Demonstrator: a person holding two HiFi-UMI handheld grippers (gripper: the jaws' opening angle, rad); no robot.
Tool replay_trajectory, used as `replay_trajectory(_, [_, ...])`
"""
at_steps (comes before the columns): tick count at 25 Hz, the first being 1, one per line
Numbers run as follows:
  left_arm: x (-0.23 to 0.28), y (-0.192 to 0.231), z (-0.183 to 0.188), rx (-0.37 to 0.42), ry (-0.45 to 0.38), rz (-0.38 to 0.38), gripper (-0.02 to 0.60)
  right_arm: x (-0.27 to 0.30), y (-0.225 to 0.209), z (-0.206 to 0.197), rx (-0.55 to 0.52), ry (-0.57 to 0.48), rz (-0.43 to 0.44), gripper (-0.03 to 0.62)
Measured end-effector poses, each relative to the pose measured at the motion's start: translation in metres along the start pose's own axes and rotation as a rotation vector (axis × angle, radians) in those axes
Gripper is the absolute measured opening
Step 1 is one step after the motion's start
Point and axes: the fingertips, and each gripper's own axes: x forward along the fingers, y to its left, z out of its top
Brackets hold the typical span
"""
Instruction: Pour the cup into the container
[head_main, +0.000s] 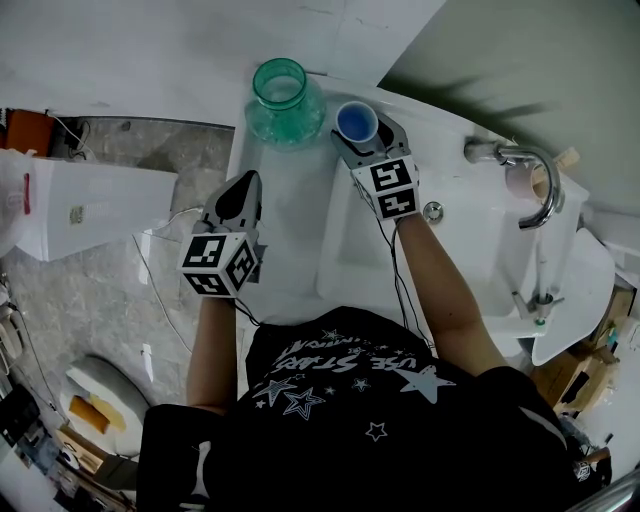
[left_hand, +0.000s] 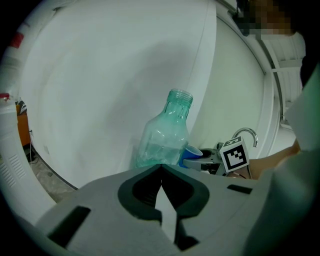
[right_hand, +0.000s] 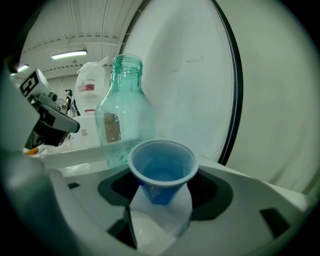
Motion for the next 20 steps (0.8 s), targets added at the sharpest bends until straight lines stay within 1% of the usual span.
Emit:
replay_trajectory(7, [-0.008, -0.010, 0.006, 0.014, -0.025, -0.010, 0.009, -0.020, 0.001, 0.026, -0.004, -0.045, 0.023, 0.293])
replay_trajectory(12, [-0.021, -0.017, 0.013, 0.020, -0.053, -0.010, 0.009, -0.038, 0.004, 0.045, 0.017, -0.065, 0.046, 0.291])
replay_trajectory(20, [-0.044, -0.024, 0.033, 0.044, -0.113, -0.004, 0.009, -0.065, 0.000, 0.078, -0.016, -0.090, 0.035, 0.291])
